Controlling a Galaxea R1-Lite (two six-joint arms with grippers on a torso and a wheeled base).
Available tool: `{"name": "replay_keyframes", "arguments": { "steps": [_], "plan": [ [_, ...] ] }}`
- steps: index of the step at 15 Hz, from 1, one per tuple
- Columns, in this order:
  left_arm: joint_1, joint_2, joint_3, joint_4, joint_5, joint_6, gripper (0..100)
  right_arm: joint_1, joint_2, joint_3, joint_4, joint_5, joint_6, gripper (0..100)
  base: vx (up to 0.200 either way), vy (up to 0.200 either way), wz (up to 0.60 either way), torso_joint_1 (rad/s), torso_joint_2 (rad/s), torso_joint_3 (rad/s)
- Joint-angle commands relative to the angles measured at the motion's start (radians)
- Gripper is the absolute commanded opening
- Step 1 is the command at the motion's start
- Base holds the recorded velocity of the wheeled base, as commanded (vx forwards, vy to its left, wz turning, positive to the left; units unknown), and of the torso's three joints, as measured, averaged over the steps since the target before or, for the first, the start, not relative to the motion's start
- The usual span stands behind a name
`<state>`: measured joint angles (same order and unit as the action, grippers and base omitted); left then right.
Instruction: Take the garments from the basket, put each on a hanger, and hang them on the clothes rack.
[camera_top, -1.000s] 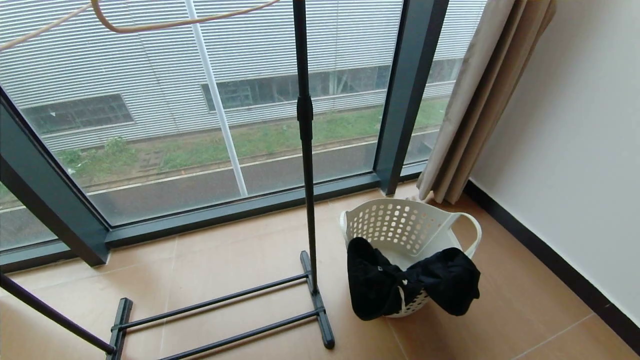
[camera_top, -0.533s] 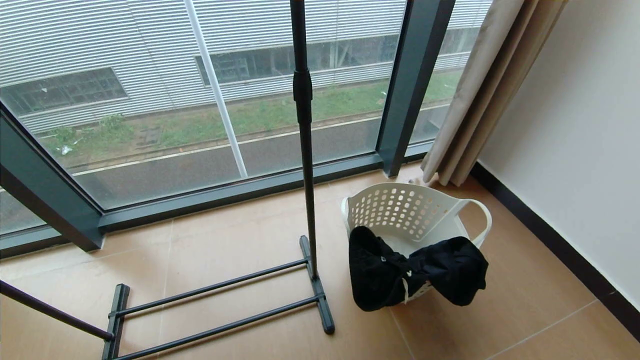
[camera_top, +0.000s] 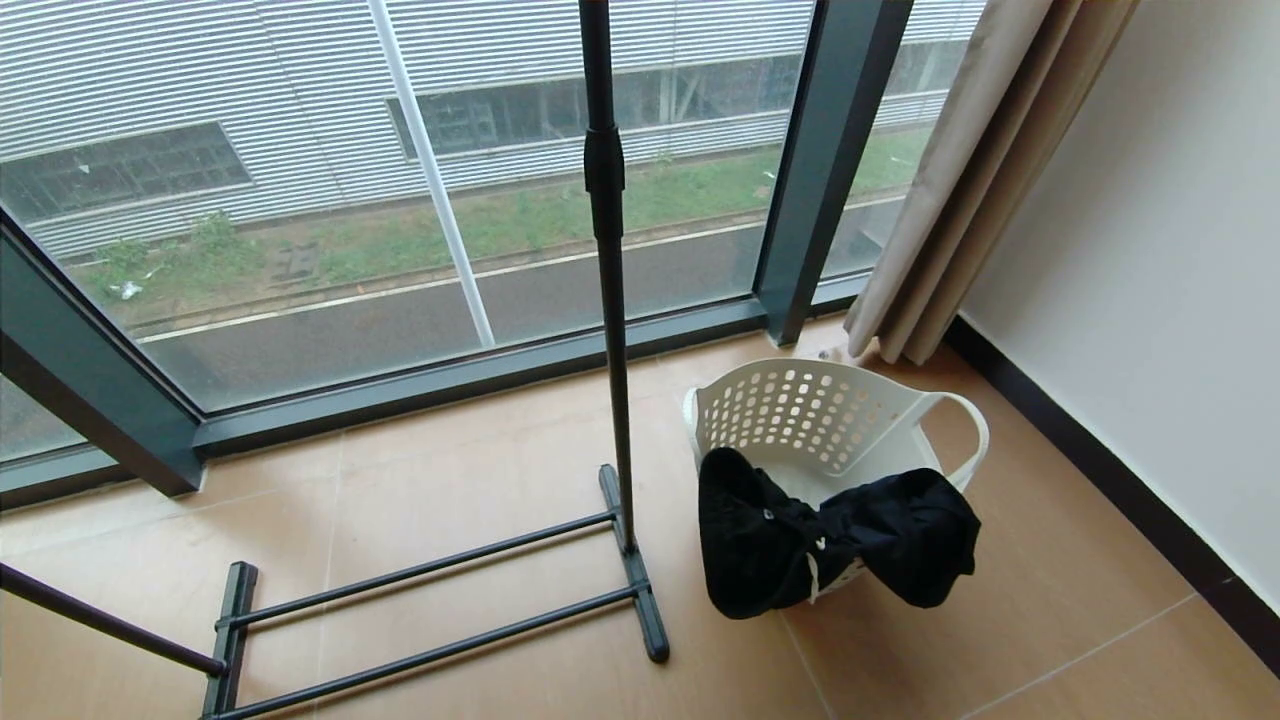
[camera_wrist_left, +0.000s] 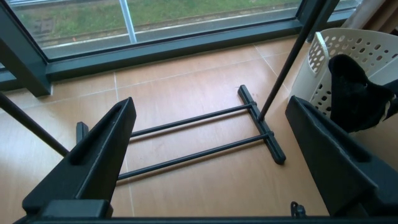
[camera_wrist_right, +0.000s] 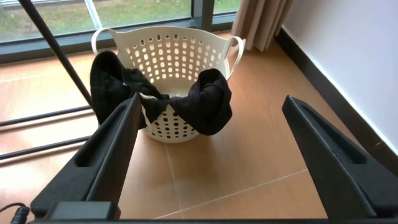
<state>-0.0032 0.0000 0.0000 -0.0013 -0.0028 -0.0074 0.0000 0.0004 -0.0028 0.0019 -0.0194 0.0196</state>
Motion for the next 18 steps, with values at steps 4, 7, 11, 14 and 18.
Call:
{"name": "replay_keyframes", "arguments": {
  "steps": [4,7,11,14,18],
  "plan": [
    [0.000,0.000,0.000,0.000,0.001,-0.003,100,0.003,0.093,-0.109,0.026,-0.022,-0.104,100,0.000,0.000,0.00,0.000,0.00,0.000],
    [0.000,0.000,0.000,0.000,0.001,0.000,100,0.021,0.670,-0.437,-0.023,-0.007,-0.121,100,0.000,0.000,0.00,0.000,0.00,0.000],
    [0.000,0.000,0.000,0.000,0.001,-0.002,100,0.206,1.098,-0.605,-0.068,0.007,-0.408,100,0.000,0.000,0.00,0.000,0.00,0.000],
    [0.000,0.000,0.000,0.000,0.001,0.000,100,0.350,1.483,-0.810,-0.063,-0.013,-0.656,100,0.000,0.000,0.00,0.000,0.00,0.000],
    [0.000,0.000,0.000,0.000,0.001,0.006,100,0.454,1.773,-1.031,-0.063,-0.088,-0.734,100,0.000,0.000,0.00,0.000,0.00,0.000]
  ]
}}
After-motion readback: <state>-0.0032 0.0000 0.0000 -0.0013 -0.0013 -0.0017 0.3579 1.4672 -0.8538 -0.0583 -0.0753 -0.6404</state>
